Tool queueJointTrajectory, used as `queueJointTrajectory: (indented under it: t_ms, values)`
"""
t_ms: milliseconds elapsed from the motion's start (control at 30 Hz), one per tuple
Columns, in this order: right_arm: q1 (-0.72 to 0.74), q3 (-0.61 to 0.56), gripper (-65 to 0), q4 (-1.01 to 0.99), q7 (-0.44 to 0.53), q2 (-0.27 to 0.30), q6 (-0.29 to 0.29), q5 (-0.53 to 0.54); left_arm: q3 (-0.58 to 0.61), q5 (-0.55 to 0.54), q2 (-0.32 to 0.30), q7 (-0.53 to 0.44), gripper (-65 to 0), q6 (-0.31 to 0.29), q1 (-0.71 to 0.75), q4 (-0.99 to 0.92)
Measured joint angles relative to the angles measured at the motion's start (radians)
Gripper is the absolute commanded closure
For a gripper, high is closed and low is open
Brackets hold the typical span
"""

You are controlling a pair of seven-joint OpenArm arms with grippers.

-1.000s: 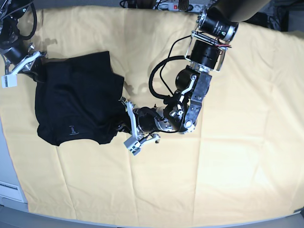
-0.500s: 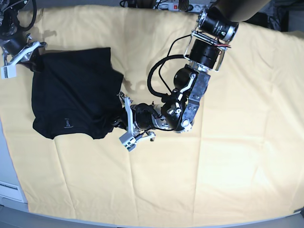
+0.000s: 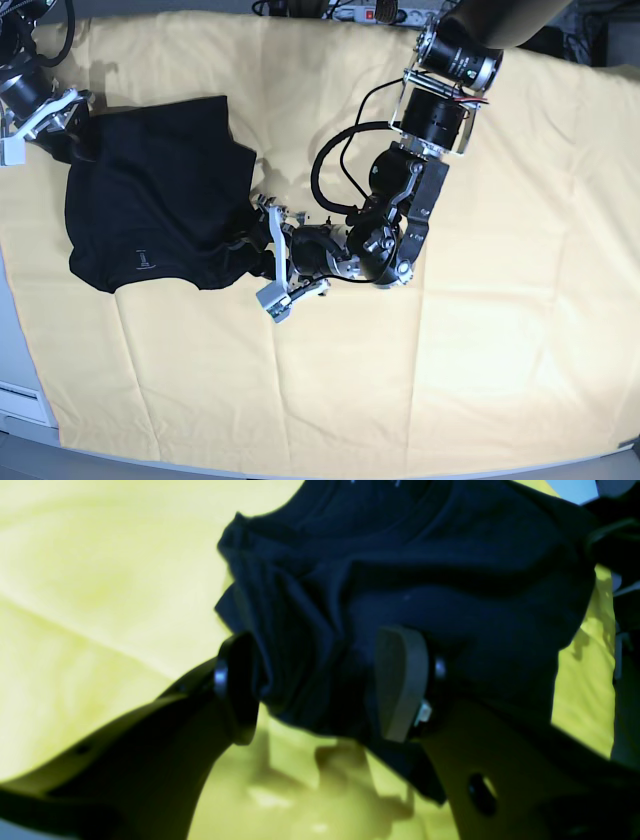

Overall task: Fold the T-shirt properly
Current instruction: 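Open both grippers and lift them away from the folded shirt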

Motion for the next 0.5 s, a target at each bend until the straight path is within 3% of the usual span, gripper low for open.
queueJointTrajectory:
  t_ms: [33, 100, 133, 167, 233, 300, 433, 500]
  values:
    - [0.000, 0.017, -30.2, 0.023, 0.002, 0.000, 0.000, 0.014, -0.011, -0.014, 0.000, 0.021, -26.4, 0.000, -0.008, 0.013]
    - [0.000, 0.058, -29.5, 0.074, 0.002, 0.000, 0.000, 0.035, -0.040, -0.058, 0.000, 0.045, -8.0, -0.008, -0.020, 0.055]
    - [0.000, 0.081, -26.4, 0.100, 0.003, 0.000, 0.000, 0.035, -0.059, -0.097, 0.000, 0.061, 0.0, -0.018, -0.024, 0.077]
    - [0.000, 0.101, -19.6, 0.123, 0.002, 0.000, 0.000, 0.035, -0.077, -0.131, 0.001, 0.081, 0.0, -0.019, -0.026, 0.100]
    - [0.000, 0.129, 0.0, 0.166, -0.005, 0.002, 0.000, 0.035, -0.117, -0.197, 0.003, 0.139, 0.0, -0.019, -0.026, 0.122]
    - [0.000, 0.134, 0.0, 0.194, -0.021, 0.003, 0.000, 0.048, -0.154, -0.253, 0.003, 0.195, 0.0, -0.019, -0.023, 0.122]
    - [-0.033, 0.132, 0.0, 0.200, -0.039, 0.003, 0.001, 0.229, -0.210, -0.472, -0.013, 0.305, 0.0, -0.031, -0.011, 0.123]
    - [-0.036, 0.133, 0.0, 0.200, -0.113, 0.002, 0.000, 0.285, -0.224, -0.575, -0.037, 0.357, 0.0, -0.045, -0.005, 0.123]
